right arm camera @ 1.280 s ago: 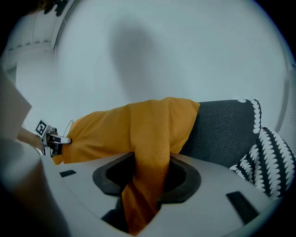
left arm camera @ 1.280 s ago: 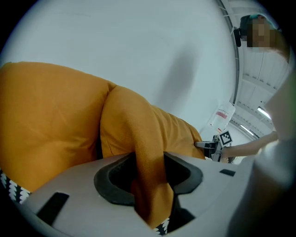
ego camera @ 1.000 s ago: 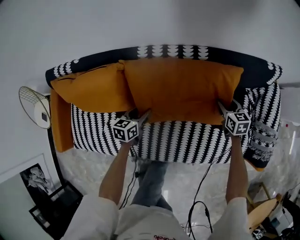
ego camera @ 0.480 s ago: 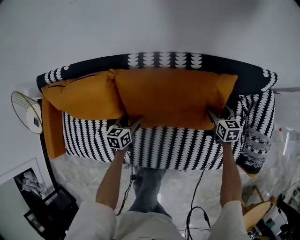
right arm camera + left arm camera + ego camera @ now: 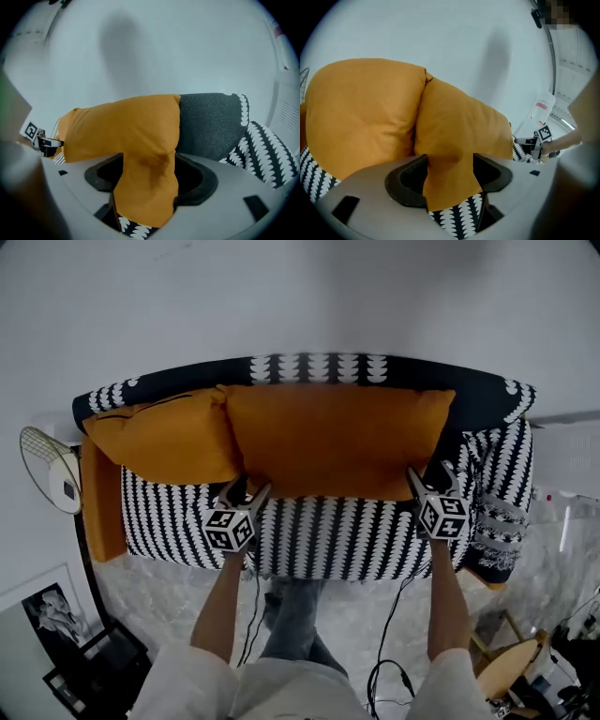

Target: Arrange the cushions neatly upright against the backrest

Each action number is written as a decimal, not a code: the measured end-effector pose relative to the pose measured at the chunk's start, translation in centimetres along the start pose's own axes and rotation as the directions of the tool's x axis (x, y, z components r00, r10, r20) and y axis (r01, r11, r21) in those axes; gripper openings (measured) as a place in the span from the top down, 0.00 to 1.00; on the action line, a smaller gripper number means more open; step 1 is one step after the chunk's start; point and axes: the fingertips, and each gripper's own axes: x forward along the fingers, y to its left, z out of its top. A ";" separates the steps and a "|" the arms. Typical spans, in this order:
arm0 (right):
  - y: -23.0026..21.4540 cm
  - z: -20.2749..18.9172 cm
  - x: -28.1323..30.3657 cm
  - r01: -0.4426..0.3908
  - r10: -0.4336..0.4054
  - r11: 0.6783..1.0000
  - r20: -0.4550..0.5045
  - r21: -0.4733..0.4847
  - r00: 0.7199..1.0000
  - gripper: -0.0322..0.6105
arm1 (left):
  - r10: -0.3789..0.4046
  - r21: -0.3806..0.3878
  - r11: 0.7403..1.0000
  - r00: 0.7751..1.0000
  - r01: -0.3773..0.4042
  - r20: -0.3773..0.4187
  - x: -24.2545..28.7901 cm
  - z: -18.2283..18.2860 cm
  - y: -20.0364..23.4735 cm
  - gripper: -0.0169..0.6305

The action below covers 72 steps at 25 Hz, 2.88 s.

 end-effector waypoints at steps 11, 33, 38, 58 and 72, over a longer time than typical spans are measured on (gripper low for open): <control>2.5 2.2 -2.1 -0.012 0.014 0.999 0.048 -0.040 0.999 0.86 | 0.054 0.107 0.993 0.998 -0.056 0.027 -0.6 2.3 -2.3 0.82; 10.5 12.1 -12.4 -0.090 0.121 0.981 0.179 -0.170 0.976 0.91 | -0.023 0.252 0.967 0.983 -0.025 0.183 -9.8 11.4 -11.8 0.93; 14.3 15.9 -17.5 -0.103 0.148 0.978 0.260 -0.181 0.954 0.91 | -0.052 0.297 0.955 0.973 -0.017 0.225 -13.7 14.6 -16.3 0.93; 18.3 22.0 -25.6 -0.094 0.153 0.982 0.408 -0.162 0.900 0.91 | -0.150 0.335 0.942 0.915 0.017 0.375 -19.8 21.7 -22.3 0.93; 17.7 22.7 -25.2 -0.064 0.139 0.978 0.396 -0.197 0.908 0.91 | -0.187 0.352 0.935 0.914 0.053 0.359 -18.0 22.1 -23.5 0.93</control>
